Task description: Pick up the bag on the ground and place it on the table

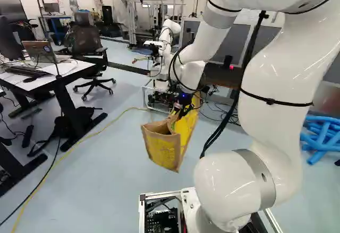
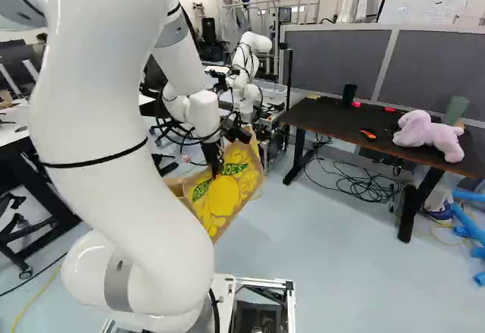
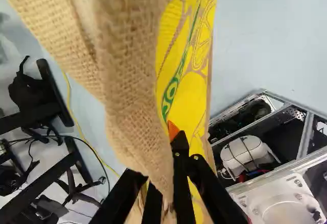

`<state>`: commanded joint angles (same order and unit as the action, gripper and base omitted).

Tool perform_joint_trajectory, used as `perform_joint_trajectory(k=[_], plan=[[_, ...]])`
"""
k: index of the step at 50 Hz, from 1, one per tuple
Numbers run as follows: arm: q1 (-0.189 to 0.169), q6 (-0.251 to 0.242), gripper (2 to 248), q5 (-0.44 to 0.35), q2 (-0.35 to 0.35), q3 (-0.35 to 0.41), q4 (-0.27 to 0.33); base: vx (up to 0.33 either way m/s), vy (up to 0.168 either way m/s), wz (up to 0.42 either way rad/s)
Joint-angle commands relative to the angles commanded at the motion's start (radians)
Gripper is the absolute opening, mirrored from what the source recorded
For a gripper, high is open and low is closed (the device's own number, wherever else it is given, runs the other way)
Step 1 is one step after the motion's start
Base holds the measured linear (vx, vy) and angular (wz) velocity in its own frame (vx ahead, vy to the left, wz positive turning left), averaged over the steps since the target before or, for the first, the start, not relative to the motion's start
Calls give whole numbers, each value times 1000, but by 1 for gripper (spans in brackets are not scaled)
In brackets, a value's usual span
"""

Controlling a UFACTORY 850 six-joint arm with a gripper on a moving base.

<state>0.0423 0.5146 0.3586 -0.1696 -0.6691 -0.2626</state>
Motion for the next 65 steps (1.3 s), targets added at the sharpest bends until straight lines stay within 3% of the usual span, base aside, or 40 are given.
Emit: perform_joint_trajectory(k=[13, 65], plan=[[-4, 0, 22, 25, 57, 14, 2, 0, 0, 0], [-54, 0, 22, 244, 154, -78, 39, 0, 0, 0]])
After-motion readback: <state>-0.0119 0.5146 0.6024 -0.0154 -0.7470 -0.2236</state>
